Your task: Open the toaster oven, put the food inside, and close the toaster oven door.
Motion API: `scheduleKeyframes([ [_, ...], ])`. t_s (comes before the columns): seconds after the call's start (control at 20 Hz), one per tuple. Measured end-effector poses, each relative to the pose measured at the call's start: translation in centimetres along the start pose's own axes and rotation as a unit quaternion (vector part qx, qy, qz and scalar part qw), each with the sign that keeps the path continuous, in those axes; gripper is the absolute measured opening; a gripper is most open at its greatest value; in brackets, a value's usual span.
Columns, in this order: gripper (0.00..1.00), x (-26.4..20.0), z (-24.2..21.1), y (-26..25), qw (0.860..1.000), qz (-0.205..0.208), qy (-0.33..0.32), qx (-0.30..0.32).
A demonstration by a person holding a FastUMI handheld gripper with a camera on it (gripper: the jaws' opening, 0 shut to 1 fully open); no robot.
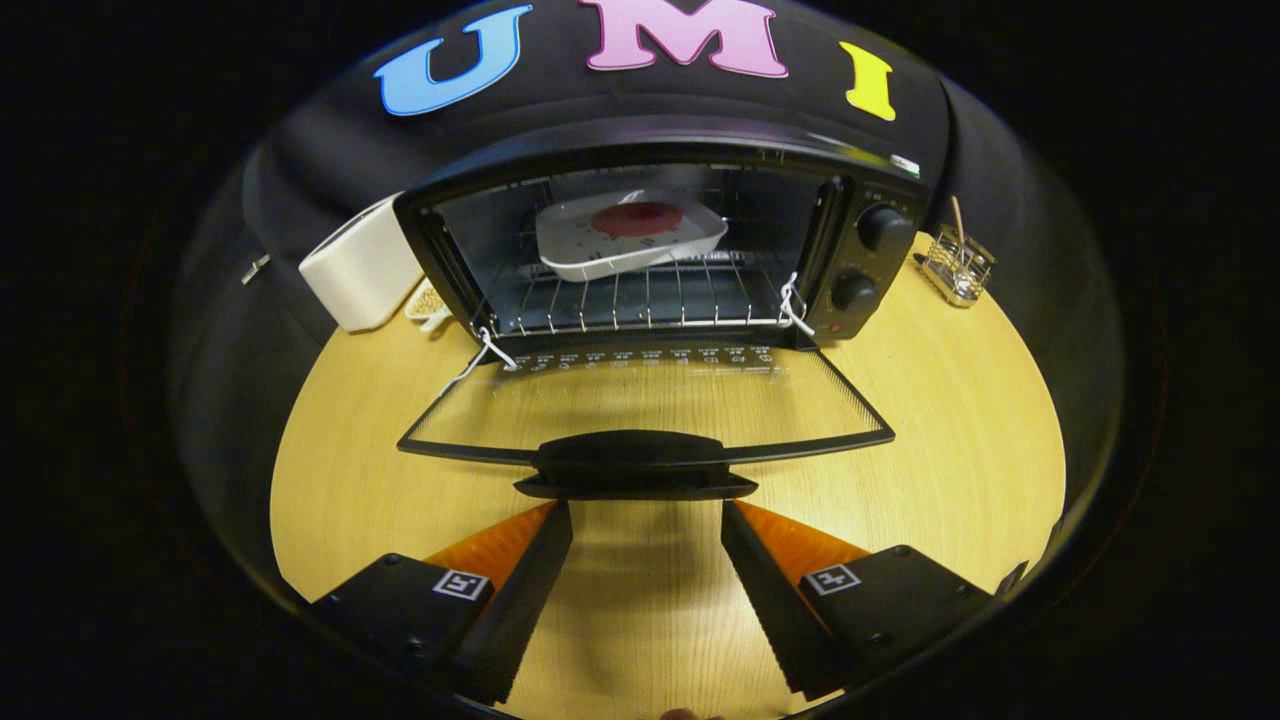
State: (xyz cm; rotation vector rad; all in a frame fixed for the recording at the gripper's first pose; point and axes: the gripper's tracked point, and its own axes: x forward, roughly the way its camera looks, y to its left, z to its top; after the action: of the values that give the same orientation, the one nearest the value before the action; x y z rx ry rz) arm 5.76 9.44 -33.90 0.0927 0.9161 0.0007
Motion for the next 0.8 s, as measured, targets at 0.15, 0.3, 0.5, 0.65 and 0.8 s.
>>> scheduleKeyframes([
  [0.15, 0.98, -2.5, 2.5, 0.9, 0.999, 0.015, -0.047, -0.012],
  [0.3, 0.99, -5.3, 5.9, 0.9, 0.992, 0.022, -0.114, -0.039],
  [0.5, 0.99, -11.2, 10.1, 0.6, 0.975, 0.035, -0.214, -0.058],
  [0.65, 0.98, -16.2, 12.8, -1.1, 0.954, 0.031, -0.288, -0.078],
  [0.8, 0.98, -21.8, 13.7, -5.4, 0.932, 0.005, -0.357, -0.069],
])
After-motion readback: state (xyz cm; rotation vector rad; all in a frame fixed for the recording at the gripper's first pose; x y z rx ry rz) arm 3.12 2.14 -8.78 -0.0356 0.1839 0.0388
